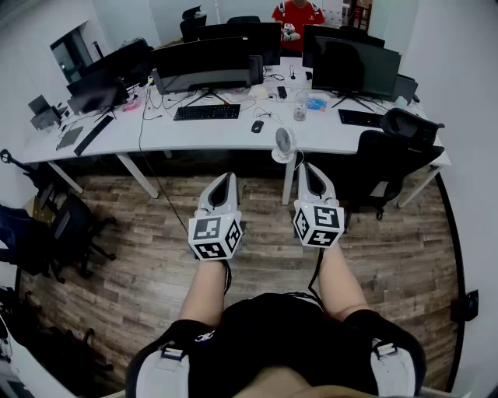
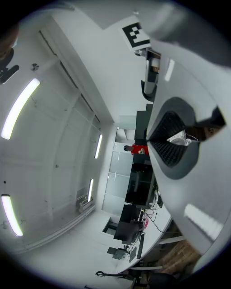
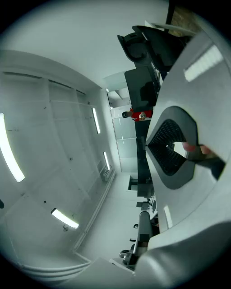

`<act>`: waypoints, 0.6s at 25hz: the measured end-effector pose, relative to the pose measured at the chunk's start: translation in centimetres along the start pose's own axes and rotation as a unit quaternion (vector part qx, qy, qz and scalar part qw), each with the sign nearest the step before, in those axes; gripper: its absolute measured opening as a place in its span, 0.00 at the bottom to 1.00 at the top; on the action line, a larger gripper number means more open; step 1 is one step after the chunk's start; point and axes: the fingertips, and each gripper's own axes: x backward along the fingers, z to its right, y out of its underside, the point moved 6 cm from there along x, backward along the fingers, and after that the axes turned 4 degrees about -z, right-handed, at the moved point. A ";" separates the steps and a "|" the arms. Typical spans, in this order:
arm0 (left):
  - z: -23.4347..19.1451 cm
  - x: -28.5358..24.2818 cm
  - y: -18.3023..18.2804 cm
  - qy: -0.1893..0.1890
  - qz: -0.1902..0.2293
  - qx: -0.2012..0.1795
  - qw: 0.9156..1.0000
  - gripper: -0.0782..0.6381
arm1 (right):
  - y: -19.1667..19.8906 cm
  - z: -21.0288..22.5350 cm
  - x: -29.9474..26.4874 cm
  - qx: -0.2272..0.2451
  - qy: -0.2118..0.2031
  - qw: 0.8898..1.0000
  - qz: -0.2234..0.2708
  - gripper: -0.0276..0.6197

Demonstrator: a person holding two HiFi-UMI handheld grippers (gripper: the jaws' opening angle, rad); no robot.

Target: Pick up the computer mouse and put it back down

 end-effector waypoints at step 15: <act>-3.8 -0.4 0.2 0.024 -0.003 0.005 1.000 0.18 | 0.5 -4.0 -1.9 -0.003 0.000 1.000 0.009 0.04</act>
